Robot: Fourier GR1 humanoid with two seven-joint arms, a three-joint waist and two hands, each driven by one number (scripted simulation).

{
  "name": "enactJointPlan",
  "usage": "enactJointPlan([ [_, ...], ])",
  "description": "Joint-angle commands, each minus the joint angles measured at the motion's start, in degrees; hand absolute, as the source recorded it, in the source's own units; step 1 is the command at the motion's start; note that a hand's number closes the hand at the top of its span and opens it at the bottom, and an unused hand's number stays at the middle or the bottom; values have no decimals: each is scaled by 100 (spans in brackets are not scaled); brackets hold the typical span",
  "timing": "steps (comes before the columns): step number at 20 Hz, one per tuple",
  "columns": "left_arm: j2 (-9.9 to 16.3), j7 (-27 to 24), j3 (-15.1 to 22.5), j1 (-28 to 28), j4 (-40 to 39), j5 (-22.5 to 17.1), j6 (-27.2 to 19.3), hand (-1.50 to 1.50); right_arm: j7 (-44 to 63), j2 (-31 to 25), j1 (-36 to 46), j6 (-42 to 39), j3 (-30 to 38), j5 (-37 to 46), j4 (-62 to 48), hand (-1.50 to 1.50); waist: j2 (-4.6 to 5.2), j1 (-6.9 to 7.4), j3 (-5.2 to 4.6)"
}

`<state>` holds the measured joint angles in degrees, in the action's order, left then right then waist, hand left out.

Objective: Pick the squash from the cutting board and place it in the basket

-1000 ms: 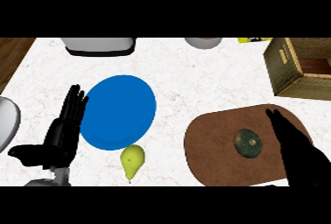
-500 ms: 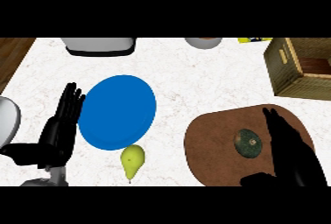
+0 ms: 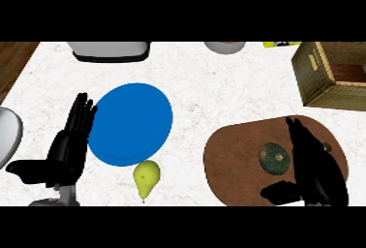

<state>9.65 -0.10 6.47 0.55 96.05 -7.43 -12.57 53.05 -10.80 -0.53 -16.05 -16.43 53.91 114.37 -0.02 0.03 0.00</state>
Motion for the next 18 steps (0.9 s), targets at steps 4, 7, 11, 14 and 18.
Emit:
enactJointPlan([
  [4,-144,294,-216,276,-33,89,85,0,-142,89,-8,-283,319,-68,-225,-150,0,-7,0],
  [7,-273,314,82,-165,469,415,-57,0,-524,205,81,157,308,98,-883,-150,-1,8,2],
  [11,-308,294,-53,-119,352,376,127,0,-501,194,-620,95,163,153,-152,-150,-5,-15,1],
  [14,-208,268,-360,-168,367,183,387,0,-699,328,-44,173,433,141,-921,-150,-1,7,1],
  [18,-508,-297,-295,4,-369,401,234,0,-1142,447,-418,982,98,533,-1466,-150,4,-10,1],
])
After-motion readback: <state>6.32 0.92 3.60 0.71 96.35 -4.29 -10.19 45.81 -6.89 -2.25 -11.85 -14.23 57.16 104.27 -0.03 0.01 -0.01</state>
